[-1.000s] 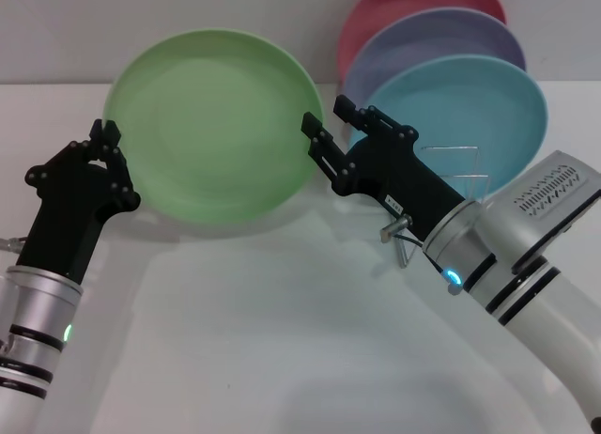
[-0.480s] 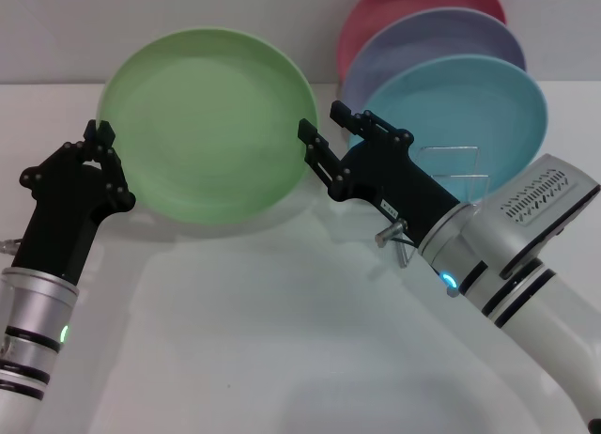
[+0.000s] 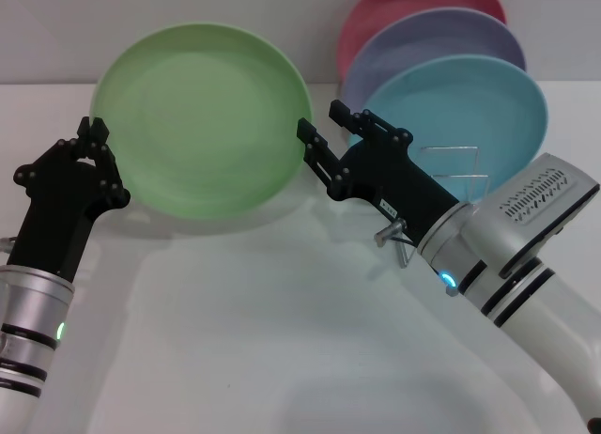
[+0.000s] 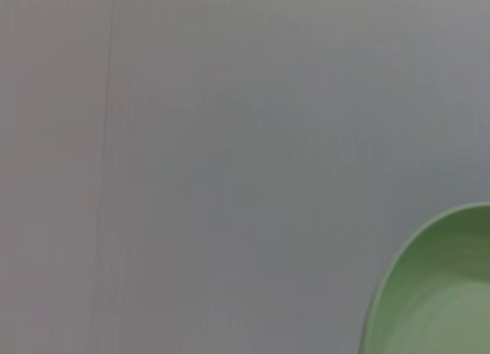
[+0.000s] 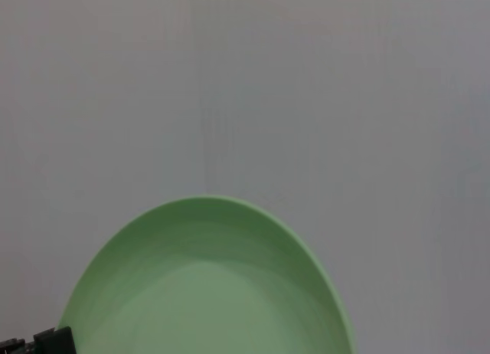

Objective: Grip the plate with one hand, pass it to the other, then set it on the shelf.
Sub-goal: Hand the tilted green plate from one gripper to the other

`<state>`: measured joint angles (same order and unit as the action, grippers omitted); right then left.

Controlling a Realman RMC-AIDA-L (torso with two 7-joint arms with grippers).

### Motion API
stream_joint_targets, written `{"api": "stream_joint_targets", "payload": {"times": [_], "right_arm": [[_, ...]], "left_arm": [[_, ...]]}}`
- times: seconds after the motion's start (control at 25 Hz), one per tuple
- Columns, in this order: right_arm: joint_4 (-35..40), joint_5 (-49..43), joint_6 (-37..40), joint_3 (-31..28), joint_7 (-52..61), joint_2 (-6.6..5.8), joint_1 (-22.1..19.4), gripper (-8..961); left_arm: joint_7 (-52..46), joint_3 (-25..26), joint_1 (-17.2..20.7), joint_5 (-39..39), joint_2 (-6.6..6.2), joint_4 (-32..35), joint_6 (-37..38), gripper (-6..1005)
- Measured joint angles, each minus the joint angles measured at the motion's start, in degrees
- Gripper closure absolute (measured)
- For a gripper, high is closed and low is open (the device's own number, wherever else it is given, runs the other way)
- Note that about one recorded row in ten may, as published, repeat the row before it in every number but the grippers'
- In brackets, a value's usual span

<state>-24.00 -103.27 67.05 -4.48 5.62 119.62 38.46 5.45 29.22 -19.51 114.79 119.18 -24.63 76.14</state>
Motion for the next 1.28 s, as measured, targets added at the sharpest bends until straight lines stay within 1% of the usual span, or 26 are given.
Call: {"api": "stream_joint_targets", "payload": {"times": [0.92, 1.28], "right_arm": [[0.1, 0.0, -0.1, -0.1, 0.0, 0.0, 0.8, 489], [0.6, 0.0, -1.9, -1.0, 0.0, 0.0, 1.3, 490]], "left_arm": [[0.2, 0.0, -0.1, 0.0, 0.0, 0.0, -0.3, 968], [4.9, -0.1, 0.6, -0.1, 0.0, -1.5, -0.1, 968]]}}
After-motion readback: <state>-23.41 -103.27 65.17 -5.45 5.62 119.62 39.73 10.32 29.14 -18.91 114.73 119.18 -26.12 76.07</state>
